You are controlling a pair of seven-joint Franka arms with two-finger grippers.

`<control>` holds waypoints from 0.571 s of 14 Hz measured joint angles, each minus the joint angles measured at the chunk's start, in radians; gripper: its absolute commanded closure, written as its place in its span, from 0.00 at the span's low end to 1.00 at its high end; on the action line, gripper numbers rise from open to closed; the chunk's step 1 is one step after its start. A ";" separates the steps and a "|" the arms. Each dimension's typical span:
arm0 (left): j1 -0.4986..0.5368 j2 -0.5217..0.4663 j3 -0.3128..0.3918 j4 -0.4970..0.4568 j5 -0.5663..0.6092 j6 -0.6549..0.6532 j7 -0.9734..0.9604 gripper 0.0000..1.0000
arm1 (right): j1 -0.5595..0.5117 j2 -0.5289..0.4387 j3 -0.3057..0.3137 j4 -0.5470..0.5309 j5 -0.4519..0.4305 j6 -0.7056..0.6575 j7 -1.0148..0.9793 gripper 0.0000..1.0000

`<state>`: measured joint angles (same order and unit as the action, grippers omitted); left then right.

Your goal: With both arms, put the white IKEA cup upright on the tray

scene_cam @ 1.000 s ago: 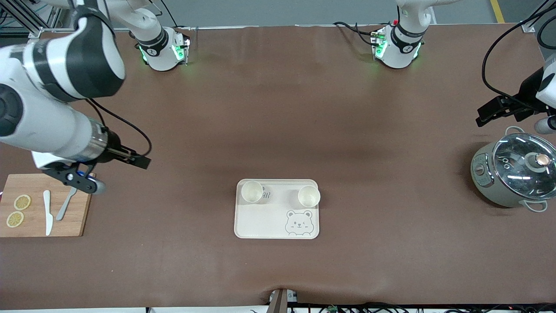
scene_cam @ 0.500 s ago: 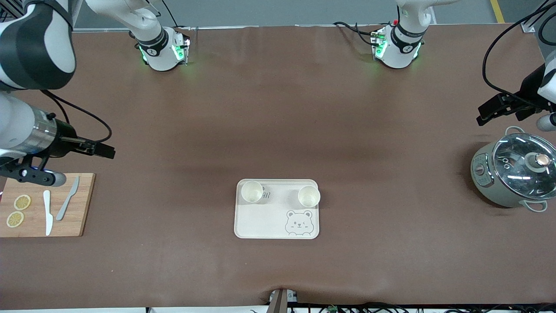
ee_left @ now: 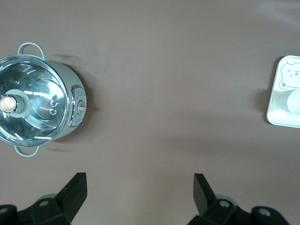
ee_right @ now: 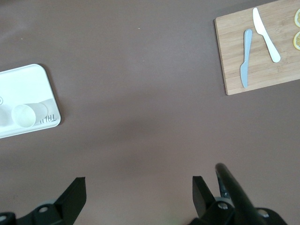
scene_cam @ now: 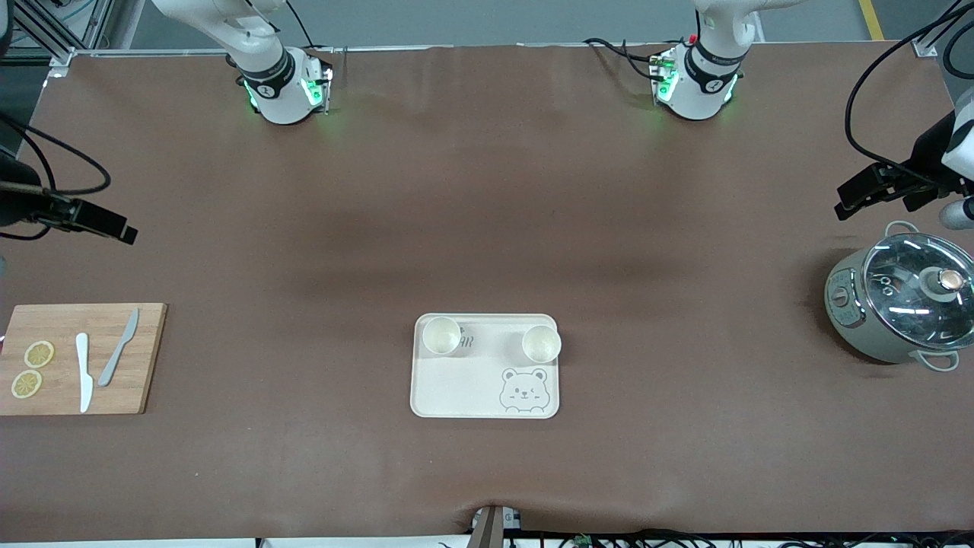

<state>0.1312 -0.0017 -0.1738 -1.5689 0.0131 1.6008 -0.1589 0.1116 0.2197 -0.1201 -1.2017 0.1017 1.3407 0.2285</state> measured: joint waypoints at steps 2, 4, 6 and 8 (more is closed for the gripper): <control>0.000 0.000 0.000 0.005 0.000 0.000 0.000 0.00 | -0.002 -0.080 -0.001 -0.100 -0.001 0.049 -0.051 0.00; 0.000 0.000 0.000 0.012 0.000 0.000 0.000 0.00 | -0.006 -0.182 -0.010 -0.241 -0.011 0.109 -0.087 0.00; -0.001 0.001 -0.001 0.017 0.000 0.000 0.000 0.00 | -0.013 -0.267 -0.034 -0.362 -0.024 0.154 -0.173 0.00; -0.002 0.002 -0.002 0.017 0.000 0.000 0.000 0.00 | -0.019 -0.298 -0.047 -0.393 -0.053 0.169 -0.227 0.00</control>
<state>0.1293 0.0006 -0.1763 -1.5516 0.0131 1.6011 -0.1589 0.0924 -0.0784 -0.1669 -1.5945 0.0487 1.5093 0.0013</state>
